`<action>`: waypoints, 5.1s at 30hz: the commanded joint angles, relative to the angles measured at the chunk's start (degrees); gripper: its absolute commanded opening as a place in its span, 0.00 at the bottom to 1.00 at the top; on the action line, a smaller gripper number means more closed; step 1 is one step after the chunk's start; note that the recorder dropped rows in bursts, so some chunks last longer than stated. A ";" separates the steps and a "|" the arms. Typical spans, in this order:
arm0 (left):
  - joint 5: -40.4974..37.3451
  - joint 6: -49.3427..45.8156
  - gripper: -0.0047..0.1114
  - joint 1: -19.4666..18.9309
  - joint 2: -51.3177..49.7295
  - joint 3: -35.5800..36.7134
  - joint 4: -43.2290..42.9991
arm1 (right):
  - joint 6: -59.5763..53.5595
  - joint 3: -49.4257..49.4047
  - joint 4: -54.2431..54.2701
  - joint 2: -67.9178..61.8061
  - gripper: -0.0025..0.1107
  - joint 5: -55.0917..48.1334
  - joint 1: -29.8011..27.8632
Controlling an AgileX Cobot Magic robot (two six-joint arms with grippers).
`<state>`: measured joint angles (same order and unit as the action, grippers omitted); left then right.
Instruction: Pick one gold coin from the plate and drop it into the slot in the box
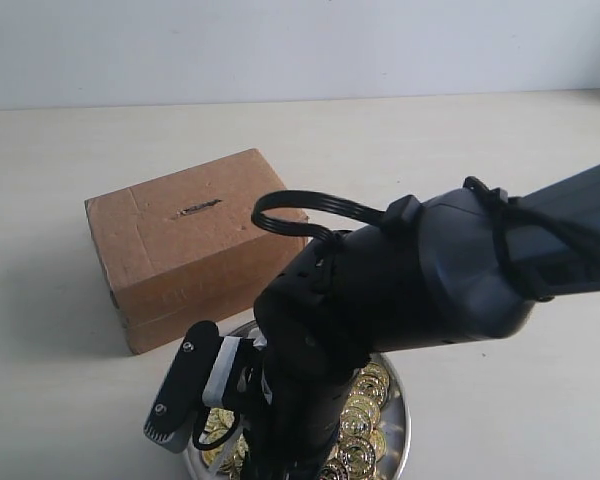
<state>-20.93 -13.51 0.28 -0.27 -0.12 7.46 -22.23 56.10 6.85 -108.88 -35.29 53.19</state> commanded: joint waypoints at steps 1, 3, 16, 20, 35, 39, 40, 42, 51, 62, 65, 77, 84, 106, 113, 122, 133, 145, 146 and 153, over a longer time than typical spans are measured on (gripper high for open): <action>0.59 0.16 0.04 0.31 0.27 0.12 0.24 | -0.06 0.32 0.07 -0.03 0.42 0.28 0.08; 0.59 0.16 0.04 0.31 0.27 0.12 0.24 | -0.06 0.32 0.07 -0.03 0.38 0.28 0.08; 0.59 0.16 0.04 0.31 0.27 0.12 0.24 | -0.06 0.32 -0.18 3.51 0.34 -0.79 0.08; 0.59 0.16 0.04 0.31 0.27 0.12 0.24 | -0.22 0.32 -0.18 6.97 0.34 -4.50 0.08; 0.59 0.16 0.04 0.31 0.27 0.12 0.24 | -6.21 0.32 4.15 16.86 0.34 -11.75 0.08; 0.59 0.16 0.04 0.31 0.27 0.12 0.24 | -6.21 0.32 4.81 18.33 0.34 -12.32 0.08; 1.11 0.16 0.04 0.31 0.27 0.12 0.24 | -6.21 0.32 4.81 18.63 0.34 -12.41 0.08; 6.07 1.45 0.04 0.31 0.27 0.12 3.40 | -6.43 0.32 4.81 19.41 0.34 -12.38 0.08; 7.11 5.94 0.04 0.31 0.27 0.12 50.35 | -17.26 0.32 6.49 23.43 0.34 -12.98 0.08; -6.71 -24.20 0.04 0.31 -21.73 -6.06 72.38 | -16.12 0.32 1.51 23.60 0.34 -8.70 0.08; -10.01 -31.29 0.04 0.31 -30.21 -10.09 72.38 | -11.38 0.32 -4.10 23.60 0.34 -6.05 0.08; -38.74 -49.07 0.14 0.31 -69.78 -21.61 74.47 | -10.20 0.32 -6.20 23.60 0.34 -2.77 0.08; -47.18 -55.80 0.51 0.31 -76.36 -21.98 79.24 | -9.04 0.32 -6.34 23.60 0.34 -0.56 0.08; -43.78 -86.90 0.50 12.45 -79.74 -21.98 90.49 | -7.71 0.32 -6.34 23.60 0.34 -0.18 0.08; -42.05 -88.32 0.50 17.26 -79.74 -21.98 91.10 | -7.72 0.32 -6.34 23.60 0.34 0.07 0.08; -40.78 -90.52 0.50 17.65 -81.82 -21.98 92.49 | -7.72 0.32 -6.34 23.60 0.34 0.07 0.08; -43.24 -91.20 0.50 20.49 -85.52 -24.92 92.49 | -7.61 0.32 -6.23 23.60 0.34 0.07 0.08; -42.27 -91.11 0.50 20.94 -87.44 -25.33 92.49 | -7.11 0.32 -6.23 23.60 0.34 0.89 0.08; -42.27 -91.11 0.50 20.94 -87.44 -25.33 92.49 | -7.11 0.32 -6.23 23.60 0.34 0.89 0.08; -41.64 -91.22 0.50 20.94 -87.49 -26.07 92.49 | -6.69 0.32 -6.23 23.60 0.34 0.86 0.08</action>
<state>-63.74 -104.51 20.85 -87.40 -25.34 99.30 -29.36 56.10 0.00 -85.87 -36.60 53.19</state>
